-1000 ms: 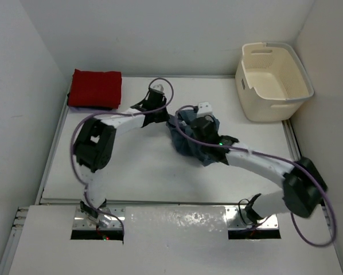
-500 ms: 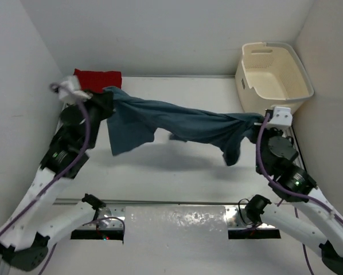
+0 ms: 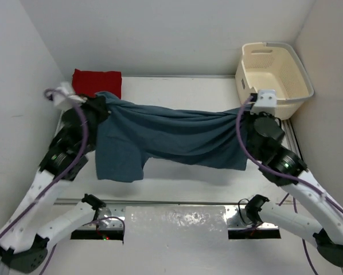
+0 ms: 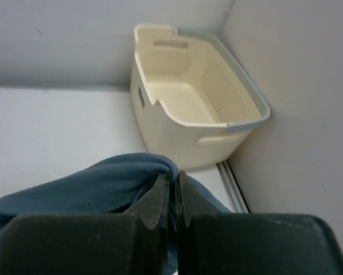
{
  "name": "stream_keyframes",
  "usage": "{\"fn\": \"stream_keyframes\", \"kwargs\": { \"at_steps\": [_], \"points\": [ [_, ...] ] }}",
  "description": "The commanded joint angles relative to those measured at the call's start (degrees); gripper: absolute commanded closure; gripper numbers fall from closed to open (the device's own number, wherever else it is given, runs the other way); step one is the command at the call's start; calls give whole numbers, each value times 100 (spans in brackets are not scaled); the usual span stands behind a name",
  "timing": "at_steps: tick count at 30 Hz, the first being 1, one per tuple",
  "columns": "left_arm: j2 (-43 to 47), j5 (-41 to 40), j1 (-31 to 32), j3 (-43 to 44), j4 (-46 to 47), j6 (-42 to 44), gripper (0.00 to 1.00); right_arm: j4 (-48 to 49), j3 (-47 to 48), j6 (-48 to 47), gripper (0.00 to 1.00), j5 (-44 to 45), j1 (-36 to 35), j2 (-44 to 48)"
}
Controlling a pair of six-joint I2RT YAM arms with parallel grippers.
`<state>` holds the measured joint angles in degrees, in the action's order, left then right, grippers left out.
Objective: Fold and stack the t-shirts
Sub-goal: Flatten out the tshirt
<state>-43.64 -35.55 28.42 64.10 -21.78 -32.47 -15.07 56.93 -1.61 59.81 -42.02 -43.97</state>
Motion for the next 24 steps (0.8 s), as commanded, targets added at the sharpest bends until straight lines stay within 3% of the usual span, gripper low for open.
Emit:
{"fn": "stream_keyframes", "kwargs": {
  "at_steps": [1, 2, 3, 4, 5, 6, 8, 10, 12, 13, 14, 16, 17, 21, 24],
  "points": [
    [-855, -671, -12, -204, -46, -207, 100, 42, -6, -61, 100, 104, 489, -689],
    [-1292, -768, -65, -283, -2, -216, 100, -91, -41, 480, 100, -325, 798, -849],
    [-1523, -682, -352, -292, 16, -216, 100, -206, -189, 782, 100, -1513, 1610, -1172],
    [-1786, -516, -555, -310, 51, -233, 100, -68, -347, 967, 100, -2134, 2036, -1358],
    [-2302, -218, -810, -327, 164, -190, 100, 151, -488, 1091, 100, -2610, 2336, -1578],
    [-2577, 594, -1282, -354, 574, -42, 100, 536, -664, 1075, 100, -2902, 2713, -1832],
    [-3566, 1423, -1541, -249, 1111, 143, 100, 776, -587, 874, 82, -3421, 2962, -2777],
    [-4307, 1760, -1594, 397, 1132, 468, 52, 778, -9, 881, 78, -4253, 3322, -3545],
    [-5301, 2192, -1594, 1049, 704, 680, 7, 612, 910, 881, 44, -4705, 3541, -4705],
    [-5557, 2228, -1594, 1618, 527, 707, 0, 176, 1256, 890, 37, -4707, 3552, -5031],
    [-5872, 2132, -1594, 1824, 256, 707, 0, -107, 1555, 838, 25, -4611, 3552, -5304],
    [-5963, 2052, -1594, 2106, 96, 733, 0, -278, 1752, 933, 15, -4584, 3552, -5500],
    [-5859, 2000, -1594, 2090, 8, 716, 0, -155, 1604, 951, 1, -4601, 3552, -5396],
    [-5016, 1771, -1594, 1318, -124, 181, 0, -13, 315, 1302, 1, -4733, 3543, -4125],
    [-4015, 1814, -1586, -163, -195, -408, 0, -136, -756, 1881, 1, -4751, 3517, -3158]
  ]
}}
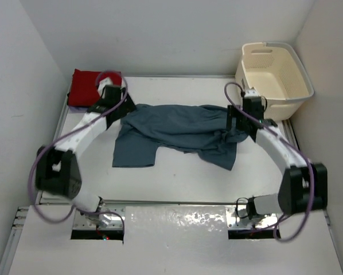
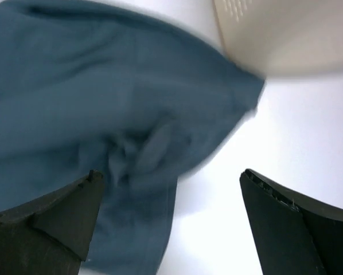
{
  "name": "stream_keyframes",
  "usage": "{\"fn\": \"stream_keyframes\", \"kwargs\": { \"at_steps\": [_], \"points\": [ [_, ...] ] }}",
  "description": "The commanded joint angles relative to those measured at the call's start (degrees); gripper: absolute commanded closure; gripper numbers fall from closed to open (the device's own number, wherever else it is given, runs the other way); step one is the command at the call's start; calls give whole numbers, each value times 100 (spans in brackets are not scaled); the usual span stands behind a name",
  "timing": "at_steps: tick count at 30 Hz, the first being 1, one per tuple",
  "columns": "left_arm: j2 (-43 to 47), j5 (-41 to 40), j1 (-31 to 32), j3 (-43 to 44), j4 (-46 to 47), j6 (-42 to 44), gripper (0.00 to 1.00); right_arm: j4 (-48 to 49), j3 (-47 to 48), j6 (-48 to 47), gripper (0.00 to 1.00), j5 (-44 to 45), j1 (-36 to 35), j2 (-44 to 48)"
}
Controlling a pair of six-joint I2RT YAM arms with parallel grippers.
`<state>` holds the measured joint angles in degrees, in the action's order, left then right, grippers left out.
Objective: Fold and stack the t-shirts
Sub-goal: Flatten out the tshirt
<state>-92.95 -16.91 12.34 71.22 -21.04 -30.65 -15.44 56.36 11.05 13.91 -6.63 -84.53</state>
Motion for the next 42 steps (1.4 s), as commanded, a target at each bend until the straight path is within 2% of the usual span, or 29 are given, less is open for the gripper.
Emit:
{"fn": "stream_keyframes", "kwargs": {
  "at_steps": [1, 4, 6, 9, 14, 18, 21, 24, 25, 26, 27, 30, 33, 37, 40, 42],
  "points": [
    [1467, -6, 23, -1239, -269, -713, 0, -117, -992, 966, 1, -152, -22, 1130],
    [2305, 144, 23, -2619, -269, -1169, 0, -161, -2038, 1460, 1, -388, -31, 2033],
    [3208, 161, 23, -3487, -383, -1355, 0, -56, -2722, 1811, 1, -730, -40, 2622],
    [3677, 64, 23, -4192, -700, -1627, 0, 32, -3400, 2014, 1, -1022, -49, 3038],
    [4162, -40, 23, -4775, -840, -2023, 0, 94, -3834, 2349, 1, -1074, -49, 3469],
    [4083, -453, 14, -4828, -938, -2129, 0, 120, -3852, 2376, 1, -1180, -49, 3269],
    [3846, -410, 14, -4872, -499, -2024, 2, 322, -3957, 2411, 1, -1312, -57, 3162],
    [3512, -226, 23, -4863, -68, -1865, 12, 349, -3975, 2429, 1, -1365, -57, 3127],
    [3285, -199, 14, -4837, -32, -1848, 19, 331, -3966, 2385, 1, -1356, -57, 3127],
    [3170, -147, 23, -4811, -15, -1822, 32, 323, -3957, 2350, 1, -1356, -57, 3127],
    [3082, -103, 23, -4811, -14, -1821, 35, 305, -3948, 2332, 1, -1321, -57, 3127],
    [2923, -93, 14, -4942, 108, -1821, 41, 270, -3931, 2288, 1, -1277, -66, 3110],
    [2931, -32, 14, -5083, 266, -1786, 51, 270, -3904, 2262, 1, -1294, -75, 3048],
    [2809, -32, 14, -5127, 565, -1716, 52, 147, -3825, 2156, 1, -1277, -215, 2951],
    [2563, -50, 14, -5013, 679, -1620, 61, 77, -3790, 2130, 1, -1155, -364, 2969],
    [2344, -67, 14, -4908, 654, -1602, 62, -2, -3729, 2121, 1, -1066, -426, 2960]
  ]
}}
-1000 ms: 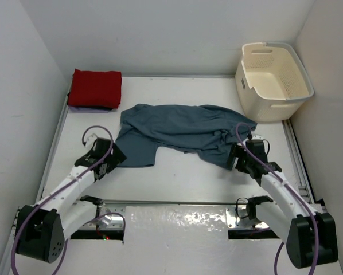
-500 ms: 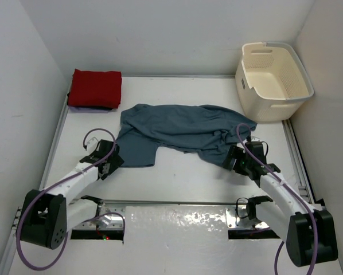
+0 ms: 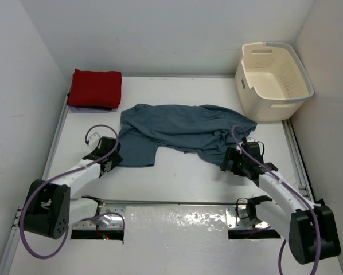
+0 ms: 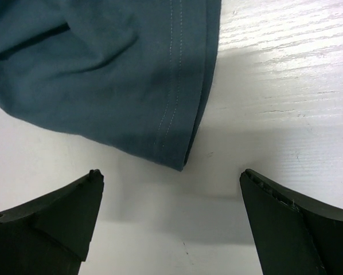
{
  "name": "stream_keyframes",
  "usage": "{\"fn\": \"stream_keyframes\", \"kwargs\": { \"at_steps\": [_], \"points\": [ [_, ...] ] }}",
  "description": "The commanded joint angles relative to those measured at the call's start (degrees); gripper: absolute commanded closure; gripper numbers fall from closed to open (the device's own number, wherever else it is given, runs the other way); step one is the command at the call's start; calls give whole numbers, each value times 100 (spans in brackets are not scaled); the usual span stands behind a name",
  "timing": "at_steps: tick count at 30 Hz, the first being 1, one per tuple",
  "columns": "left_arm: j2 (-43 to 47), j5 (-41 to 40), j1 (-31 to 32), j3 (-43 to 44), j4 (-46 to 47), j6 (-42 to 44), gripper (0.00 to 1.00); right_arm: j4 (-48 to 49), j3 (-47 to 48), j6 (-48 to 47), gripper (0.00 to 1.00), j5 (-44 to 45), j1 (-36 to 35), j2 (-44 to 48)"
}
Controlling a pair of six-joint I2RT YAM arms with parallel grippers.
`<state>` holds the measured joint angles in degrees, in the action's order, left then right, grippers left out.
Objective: Fold and stack the t-shirts
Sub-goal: Flatten out the tshirt
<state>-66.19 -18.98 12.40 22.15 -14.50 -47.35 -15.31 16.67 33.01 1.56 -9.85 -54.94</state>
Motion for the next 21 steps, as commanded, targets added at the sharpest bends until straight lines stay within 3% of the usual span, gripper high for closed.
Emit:
{"fn": "stream_keyframes", "kwargs": {
  "at_steps": [1, 3, 6, 12, 16, 21],
  "points": [
    [-385, 123, 8, 43, -43, 42, 66, -42, 275, -67, 1, 221, -157, 1],
    [-464, 149, 8, 123, -53, 59, 69, -86, 285, -24, 1, 353, -202, -17],
    [-430, 245, 8, 53, 35, 121, 100, -95, 293, 91, 1, 660, -412, -96],
    [-307, 299, 16, 26, 114, 200, 100, 534, 32, 802, 4, 1179, -711, -325],
    [-271, 307, 16, 8, 123, 209, 100, 1292, -374, 1321, 10, 1162, -720, -193],
    [-254, 316, 16, -18, 114, 227, 100, 1435, -366, 1506, 16, 1030, -720, -227]
  ]
}}
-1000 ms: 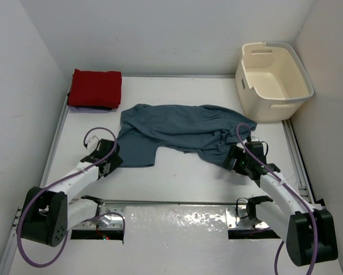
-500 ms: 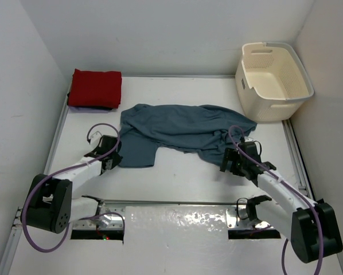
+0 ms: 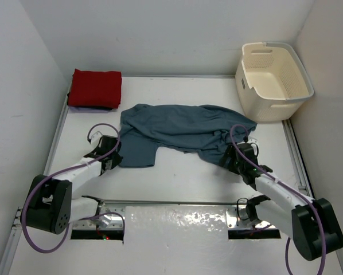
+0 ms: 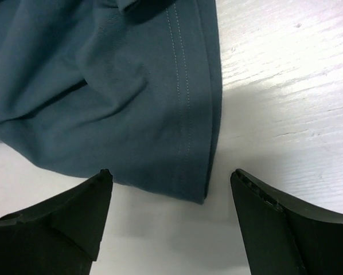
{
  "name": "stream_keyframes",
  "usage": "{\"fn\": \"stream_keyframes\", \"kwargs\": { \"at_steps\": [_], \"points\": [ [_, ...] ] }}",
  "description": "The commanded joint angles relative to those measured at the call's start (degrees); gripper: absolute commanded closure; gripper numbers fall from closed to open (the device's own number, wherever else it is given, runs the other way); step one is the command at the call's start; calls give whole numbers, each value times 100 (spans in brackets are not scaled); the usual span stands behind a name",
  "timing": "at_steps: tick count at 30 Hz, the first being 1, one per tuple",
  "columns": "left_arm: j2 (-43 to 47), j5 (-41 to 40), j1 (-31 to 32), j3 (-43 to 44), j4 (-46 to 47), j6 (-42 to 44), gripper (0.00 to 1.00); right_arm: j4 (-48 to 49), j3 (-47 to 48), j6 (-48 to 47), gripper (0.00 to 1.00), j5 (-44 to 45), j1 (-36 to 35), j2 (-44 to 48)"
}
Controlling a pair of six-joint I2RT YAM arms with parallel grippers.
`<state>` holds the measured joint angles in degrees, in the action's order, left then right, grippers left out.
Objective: Fold and stack the t-shirts
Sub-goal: Flatten out the tshirt
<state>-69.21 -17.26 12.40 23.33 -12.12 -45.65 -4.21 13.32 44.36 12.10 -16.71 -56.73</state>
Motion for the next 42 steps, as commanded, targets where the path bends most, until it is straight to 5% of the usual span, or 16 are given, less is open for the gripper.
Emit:
{"fn": "stream_keyframes", "kwargs": {
  "at_steps": [1, 19, 22, 24, 32, 42],
  "points": [
    [39, 144, 16, -127, -115, 65, 100, 324, -23, 407, 19, -23, -25, -84],
    [786, 109, 16, -145, -256, 179, 100, -309, 83, 714, 62, -6, -87, -330],
    [918, 100, 25, -136, -212, 205, 100, -142, 92, 636, 75, -5, -87, -418],
    [1005, 161, 16, -75, -125, 240, 100, 68, 118, 478, 100, 29, -87, -444],
    [1708, 196, 16, 1260, -194, 460, 100, 438, 1162, -603, 100, 46, -87, 196],
    [2473, -559, 8, 4080, -379, 828, 100, -502, 3518, -2106, 100, 723, -87, 1612]
  ]
}}
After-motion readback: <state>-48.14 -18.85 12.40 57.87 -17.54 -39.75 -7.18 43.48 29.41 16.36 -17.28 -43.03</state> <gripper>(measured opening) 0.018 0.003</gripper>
